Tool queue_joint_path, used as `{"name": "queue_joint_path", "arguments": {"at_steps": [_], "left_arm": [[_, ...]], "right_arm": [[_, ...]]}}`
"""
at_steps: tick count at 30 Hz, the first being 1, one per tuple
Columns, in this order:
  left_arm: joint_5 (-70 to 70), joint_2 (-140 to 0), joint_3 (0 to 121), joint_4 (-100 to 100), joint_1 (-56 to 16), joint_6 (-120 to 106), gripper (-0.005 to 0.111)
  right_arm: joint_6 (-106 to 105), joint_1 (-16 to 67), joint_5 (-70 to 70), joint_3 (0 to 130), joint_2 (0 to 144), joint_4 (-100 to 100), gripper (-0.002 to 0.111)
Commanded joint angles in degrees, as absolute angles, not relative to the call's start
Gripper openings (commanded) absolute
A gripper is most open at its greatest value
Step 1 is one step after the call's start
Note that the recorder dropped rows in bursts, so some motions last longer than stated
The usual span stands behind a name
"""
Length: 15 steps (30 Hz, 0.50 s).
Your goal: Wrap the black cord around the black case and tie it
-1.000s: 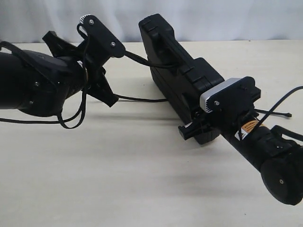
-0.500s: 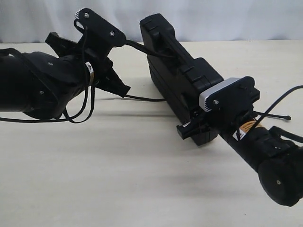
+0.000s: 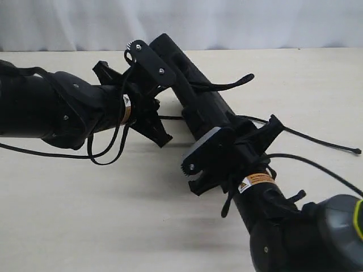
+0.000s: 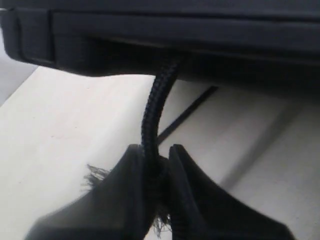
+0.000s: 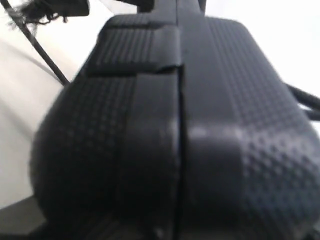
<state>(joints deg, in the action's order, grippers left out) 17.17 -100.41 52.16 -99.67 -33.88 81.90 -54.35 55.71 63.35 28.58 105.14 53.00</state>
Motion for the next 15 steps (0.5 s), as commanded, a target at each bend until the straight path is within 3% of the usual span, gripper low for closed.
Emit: {"name": "queue_joint_path", "arguments": {"at_steps": [1,8,15], "left_arm": [[14.65,-100.66,52.75,-99.95,-32.62,79.92,0.000],[0.95,-101.80,53.09,-99.95,-26.68,76.21,0.000],[-2.11,-102.39,55.59,-99.95,-26.68,75.69,0.000]], "right_arm": [[-63.17,56.14,66.10,30.91,110.60,64.29,0.004],[-65.54,56.14,64.19,33.04,112.50,62.50,0.005],[-65.54,56.14,59.60,33.89,112.50,62.09,0.032]]}}
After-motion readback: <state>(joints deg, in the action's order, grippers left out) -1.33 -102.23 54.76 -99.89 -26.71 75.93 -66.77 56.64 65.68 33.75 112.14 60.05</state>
